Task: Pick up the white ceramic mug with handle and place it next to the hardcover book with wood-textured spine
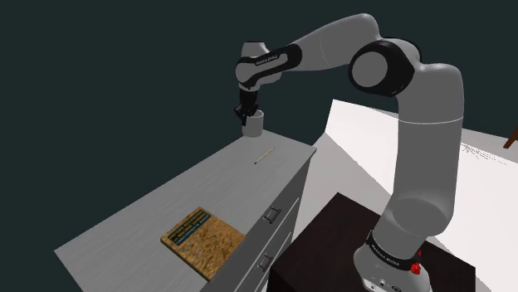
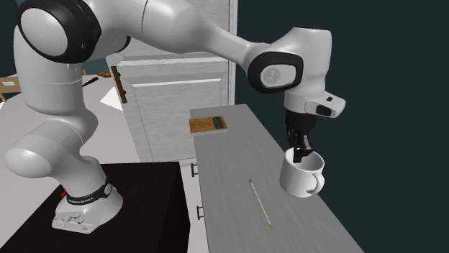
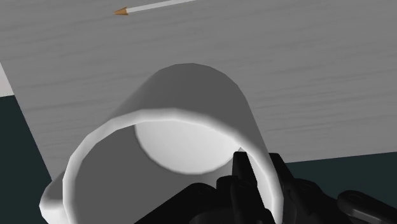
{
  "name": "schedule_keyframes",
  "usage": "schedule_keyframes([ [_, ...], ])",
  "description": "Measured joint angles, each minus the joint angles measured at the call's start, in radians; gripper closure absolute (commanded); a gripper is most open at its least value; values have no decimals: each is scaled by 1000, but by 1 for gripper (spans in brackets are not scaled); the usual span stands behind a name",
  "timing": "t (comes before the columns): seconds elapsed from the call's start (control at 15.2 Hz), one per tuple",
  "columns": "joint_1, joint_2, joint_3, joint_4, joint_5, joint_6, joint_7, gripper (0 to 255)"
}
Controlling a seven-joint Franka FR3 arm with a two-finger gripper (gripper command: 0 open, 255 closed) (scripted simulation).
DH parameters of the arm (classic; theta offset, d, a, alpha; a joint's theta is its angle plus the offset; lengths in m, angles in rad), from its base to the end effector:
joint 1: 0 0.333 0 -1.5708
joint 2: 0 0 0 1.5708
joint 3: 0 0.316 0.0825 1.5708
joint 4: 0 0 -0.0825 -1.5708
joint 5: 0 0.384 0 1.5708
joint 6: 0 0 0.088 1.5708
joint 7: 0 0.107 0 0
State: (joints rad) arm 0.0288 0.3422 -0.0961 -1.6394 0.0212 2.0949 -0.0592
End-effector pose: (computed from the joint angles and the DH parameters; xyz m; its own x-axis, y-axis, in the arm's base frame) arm 0.6671 -0.0371 0.4298 0.9935 -0.0091 0.1137 -0.0114 -0.9997 0.0195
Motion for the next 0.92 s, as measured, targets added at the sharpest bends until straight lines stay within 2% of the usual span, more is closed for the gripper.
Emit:
schedule_keyframes([
  [0.92,-1,-26,-2,152,-3,-178,0,255],
])
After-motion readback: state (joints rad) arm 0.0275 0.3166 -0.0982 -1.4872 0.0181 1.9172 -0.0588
